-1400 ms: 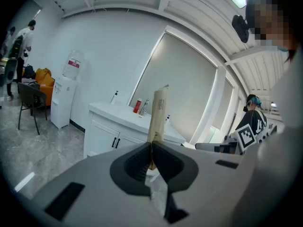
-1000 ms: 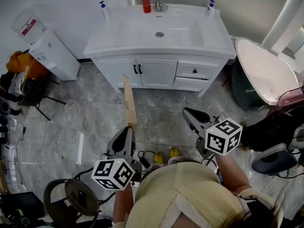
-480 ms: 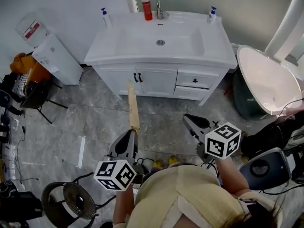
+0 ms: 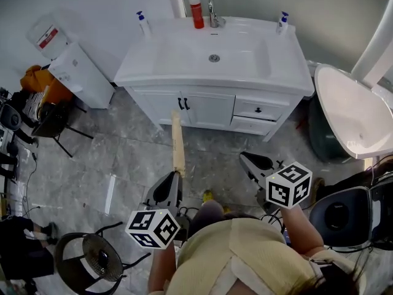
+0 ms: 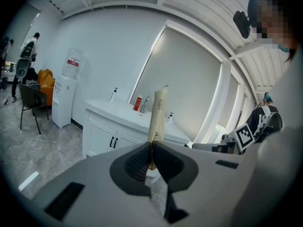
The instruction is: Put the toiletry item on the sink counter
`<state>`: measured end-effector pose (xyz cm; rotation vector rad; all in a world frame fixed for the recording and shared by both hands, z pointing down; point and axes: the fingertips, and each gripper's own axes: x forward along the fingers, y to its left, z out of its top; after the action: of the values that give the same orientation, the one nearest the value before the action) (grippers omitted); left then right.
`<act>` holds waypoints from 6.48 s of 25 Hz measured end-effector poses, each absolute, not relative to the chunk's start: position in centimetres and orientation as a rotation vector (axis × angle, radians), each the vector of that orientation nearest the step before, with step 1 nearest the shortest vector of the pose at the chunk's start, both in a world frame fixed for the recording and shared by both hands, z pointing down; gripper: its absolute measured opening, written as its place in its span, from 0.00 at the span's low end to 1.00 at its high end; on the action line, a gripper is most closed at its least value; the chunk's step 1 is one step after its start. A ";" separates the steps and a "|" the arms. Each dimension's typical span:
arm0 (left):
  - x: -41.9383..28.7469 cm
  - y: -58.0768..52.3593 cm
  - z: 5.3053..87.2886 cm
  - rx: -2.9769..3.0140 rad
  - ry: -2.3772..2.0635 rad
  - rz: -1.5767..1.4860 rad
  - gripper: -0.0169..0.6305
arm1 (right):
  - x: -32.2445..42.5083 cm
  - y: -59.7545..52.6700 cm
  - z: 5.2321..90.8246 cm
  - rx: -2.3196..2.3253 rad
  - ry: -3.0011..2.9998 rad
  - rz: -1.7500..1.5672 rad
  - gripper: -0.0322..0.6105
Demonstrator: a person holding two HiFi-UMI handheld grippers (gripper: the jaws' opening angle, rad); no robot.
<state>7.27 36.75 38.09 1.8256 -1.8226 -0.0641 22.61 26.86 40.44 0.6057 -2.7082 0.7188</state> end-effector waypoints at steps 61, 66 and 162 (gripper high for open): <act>-10.4 16.1 39.8 1.879 -1.705 0.026 0.10 | 4.6 8.1 40.4 0.687 -2.631 0.662 0.09; -10.4 14.0 39.8 1.850 -1.735 0.030 0.10 | 4.2 5.3 40.5 0.642 -2.638 0.659 0.09; -24.1 -22.2 43.2 1.973 -1.564 0.352 0.10 | -9.7 -23.8 43.7 0.734 -2.533 0.779 0.09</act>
<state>-24.12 -22.24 43.21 1.9733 -1.5640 0.3520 -9.67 -23.81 43.73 0.7341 -2.5334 0.7789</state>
